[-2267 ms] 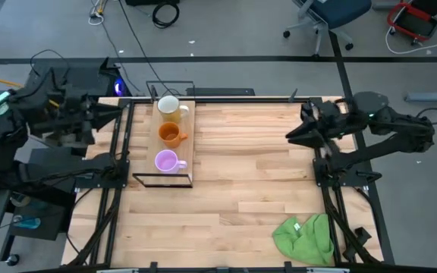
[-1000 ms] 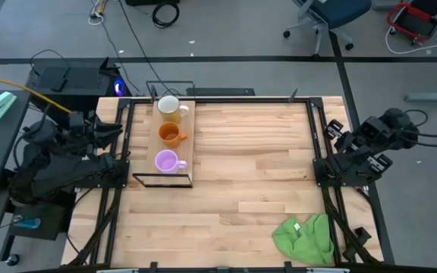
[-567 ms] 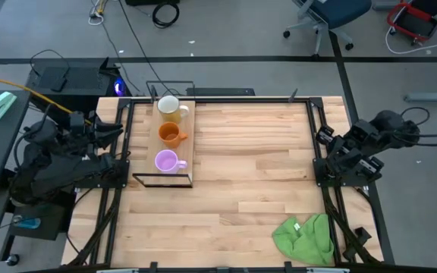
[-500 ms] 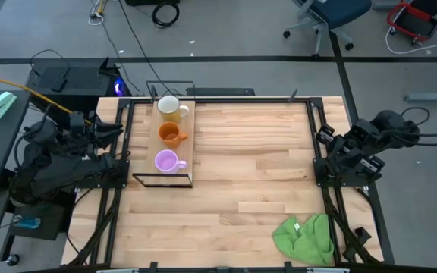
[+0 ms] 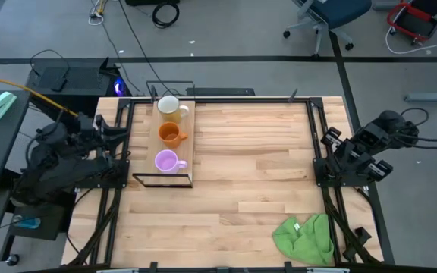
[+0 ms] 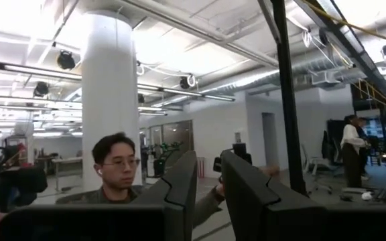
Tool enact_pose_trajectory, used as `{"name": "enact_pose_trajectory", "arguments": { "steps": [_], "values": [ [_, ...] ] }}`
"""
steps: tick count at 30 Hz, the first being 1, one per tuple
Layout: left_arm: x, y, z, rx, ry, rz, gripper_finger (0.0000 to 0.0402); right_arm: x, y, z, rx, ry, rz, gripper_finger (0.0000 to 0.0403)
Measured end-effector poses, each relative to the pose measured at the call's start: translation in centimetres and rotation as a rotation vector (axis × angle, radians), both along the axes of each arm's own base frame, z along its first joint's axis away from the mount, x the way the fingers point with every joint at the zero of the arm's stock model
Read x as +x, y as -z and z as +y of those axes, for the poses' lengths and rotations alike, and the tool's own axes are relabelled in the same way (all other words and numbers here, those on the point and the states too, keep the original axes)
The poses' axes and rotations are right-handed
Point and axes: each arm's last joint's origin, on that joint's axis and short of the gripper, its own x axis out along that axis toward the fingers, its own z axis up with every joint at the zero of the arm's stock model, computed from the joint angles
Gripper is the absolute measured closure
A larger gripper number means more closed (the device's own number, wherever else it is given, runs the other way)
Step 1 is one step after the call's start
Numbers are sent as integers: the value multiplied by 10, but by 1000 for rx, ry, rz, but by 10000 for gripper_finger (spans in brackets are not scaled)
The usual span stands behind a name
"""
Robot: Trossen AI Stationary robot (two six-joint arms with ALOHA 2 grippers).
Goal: Stack small to large cups/mugs on shelf
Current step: Return to Home Position
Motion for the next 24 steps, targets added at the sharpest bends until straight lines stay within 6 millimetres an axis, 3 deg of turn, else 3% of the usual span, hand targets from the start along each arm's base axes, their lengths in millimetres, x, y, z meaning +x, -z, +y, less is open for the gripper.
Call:
{"name": "enact_pose_trajectory", "arguments": {
  "steps": [8,14,24],
  "values": [
    [-4,13,-2,11,-3,-26,294,-5,16,-2,50,-14,-58,325],
    [1,20,1,15,-25,-2,294,-12,40,-4,79,-25,-92,325],
    [25,43,14,31,-34,-30,294,-17,63,-6,108,-37,-127,325]
  ]
}}
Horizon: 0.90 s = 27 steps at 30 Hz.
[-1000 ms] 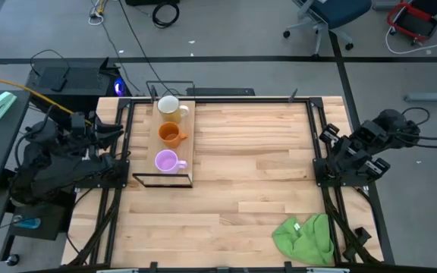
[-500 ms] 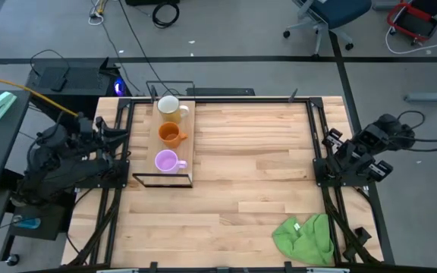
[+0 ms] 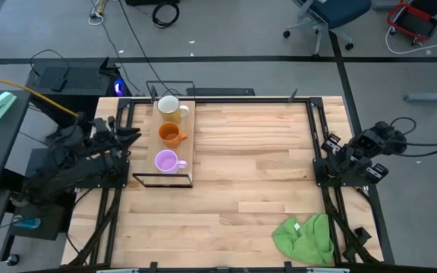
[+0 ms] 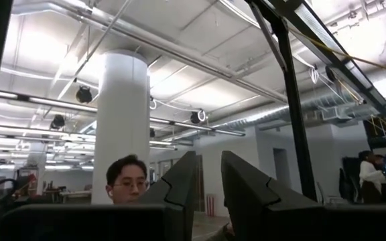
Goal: Stack small to large cups/mugs on shelf
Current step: Return to Home Position
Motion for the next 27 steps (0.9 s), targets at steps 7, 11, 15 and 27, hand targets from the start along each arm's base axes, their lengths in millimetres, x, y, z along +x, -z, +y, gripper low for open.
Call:
{"name": "enact_pose_trajectory", "arguments": {
  "steps": [7,11,15,27],
  "values": [
    [13,19,7,-8,0,1,294,8,23,3,45,-24,-46,325],
    [18,25,9,-8,0,-22,294,11,31,4,47,-31,-33,325],
    [22,31,11,-13,1,-29,294,14,36,4,53,-21,-21,325],
    [37,67,24,60,-145,-4,294,24,66,7,71,-28,-13,325]
  ]
}}
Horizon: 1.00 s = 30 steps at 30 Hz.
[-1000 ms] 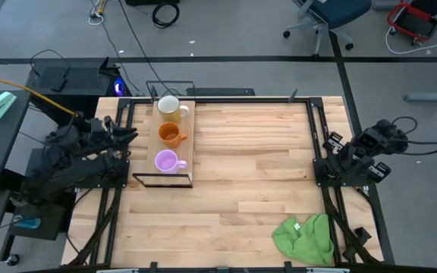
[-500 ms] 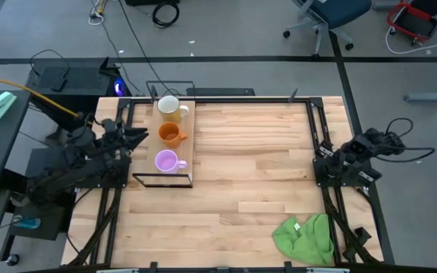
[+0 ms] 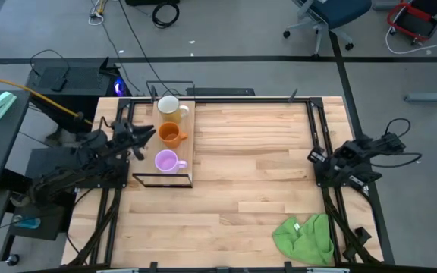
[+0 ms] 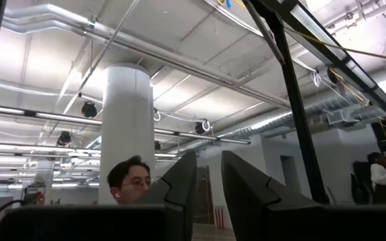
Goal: Stack small to large cups/mugs on shelf
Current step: Return to Home Position
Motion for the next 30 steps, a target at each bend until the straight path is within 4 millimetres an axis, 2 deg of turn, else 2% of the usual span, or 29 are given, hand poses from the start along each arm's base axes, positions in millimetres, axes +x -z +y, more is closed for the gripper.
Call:
{"name": "enact_pose_trajectory", "arguments": {
  "steps": [8,20,30],
  "values": [
    [-1,3,4,66,-143,64,294,4,10,1,-25,11,39,325],
    [-2,11,4,58,-151,149,294,7,13,2,-55,24,73,325],
    [-2,11,4,63,-148,152,294,8,15,3,-62,23,95,325]
  ]
}}
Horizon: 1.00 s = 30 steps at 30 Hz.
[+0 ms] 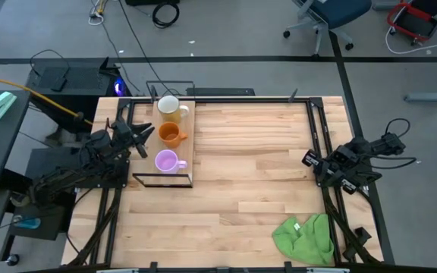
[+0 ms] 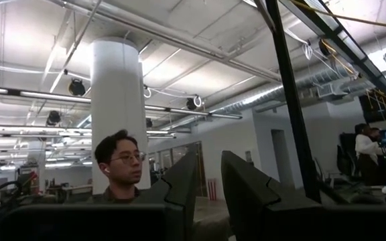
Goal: Stack small to large cups/mugs on shelf
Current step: Return to Home Position
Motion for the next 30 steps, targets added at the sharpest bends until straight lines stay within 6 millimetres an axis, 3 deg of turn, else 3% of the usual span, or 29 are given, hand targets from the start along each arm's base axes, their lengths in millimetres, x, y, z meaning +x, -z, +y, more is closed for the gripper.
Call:
{"name": "enact_pose_trajectory", "arguments": {
  "steps": [17,22,30],
  "values": [
    [1,-8,-1,46,41,-76,294,1,1,0,-7,2,13,325],
    [8,8,2,89,59,-126,294,1,1,0,-7,0,16,325],
    [6,0,1,139,55,-133,294,1,1,0,2,-8,30,325]
  ]
}}
